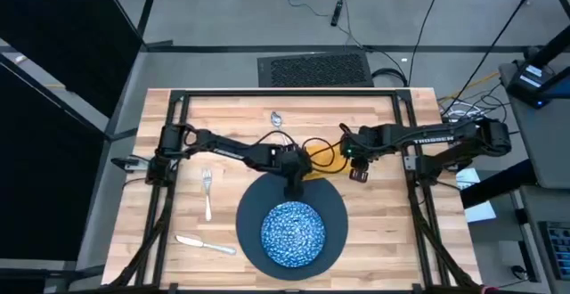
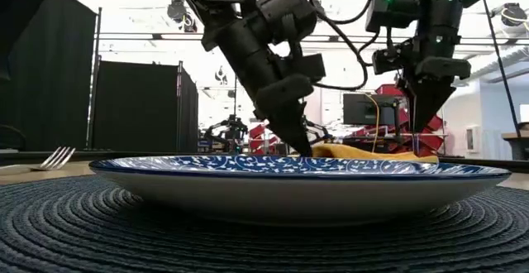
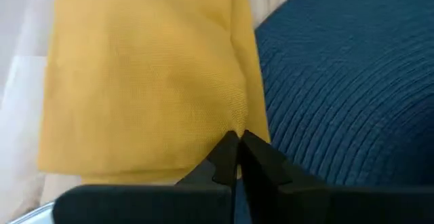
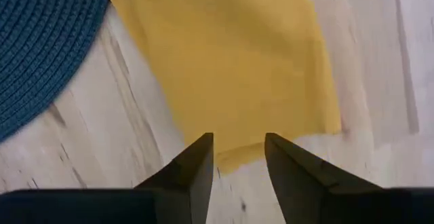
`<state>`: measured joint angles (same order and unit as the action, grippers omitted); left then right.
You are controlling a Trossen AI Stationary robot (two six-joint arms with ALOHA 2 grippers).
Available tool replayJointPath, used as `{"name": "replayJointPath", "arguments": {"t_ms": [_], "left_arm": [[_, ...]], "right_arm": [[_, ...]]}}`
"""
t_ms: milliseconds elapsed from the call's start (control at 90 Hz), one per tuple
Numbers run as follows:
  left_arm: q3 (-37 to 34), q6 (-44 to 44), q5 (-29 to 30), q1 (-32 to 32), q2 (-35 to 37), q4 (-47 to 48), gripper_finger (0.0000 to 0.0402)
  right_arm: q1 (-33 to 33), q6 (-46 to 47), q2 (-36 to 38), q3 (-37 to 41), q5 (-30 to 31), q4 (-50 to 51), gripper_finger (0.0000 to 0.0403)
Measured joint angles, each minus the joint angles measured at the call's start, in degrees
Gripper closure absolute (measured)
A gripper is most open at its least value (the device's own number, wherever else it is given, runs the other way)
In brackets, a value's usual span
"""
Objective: Set table place
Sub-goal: Fold the yellow table napkin
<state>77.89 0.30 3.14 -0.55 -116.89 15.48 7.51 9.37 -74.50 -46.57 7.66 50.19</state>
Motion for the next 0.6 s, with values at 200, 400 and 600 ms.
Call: {"name": "replayJointPath", "arguments": {"t_ms": [200,400,600], "left_arm": [[0.07,-0.03,-0.10,0.67,-0.40,-0.93,0.0402],[0.07,-1.47,-2.72,0.70,-2.76,-1.79,0.0402],[0.17,-1.51,-2.86,0.69,-3.43,-2.20,0.0402]], "right_arm": [[0.03,2.71,0.00,0.00,-0.02,0.03,0.0277],[-0.13,8.87,0.00,0.02,-2.03,0.42,0.0277],[-0.93,4.52,-0.30,0.34,0.06,-1.21,0.0277]]}}
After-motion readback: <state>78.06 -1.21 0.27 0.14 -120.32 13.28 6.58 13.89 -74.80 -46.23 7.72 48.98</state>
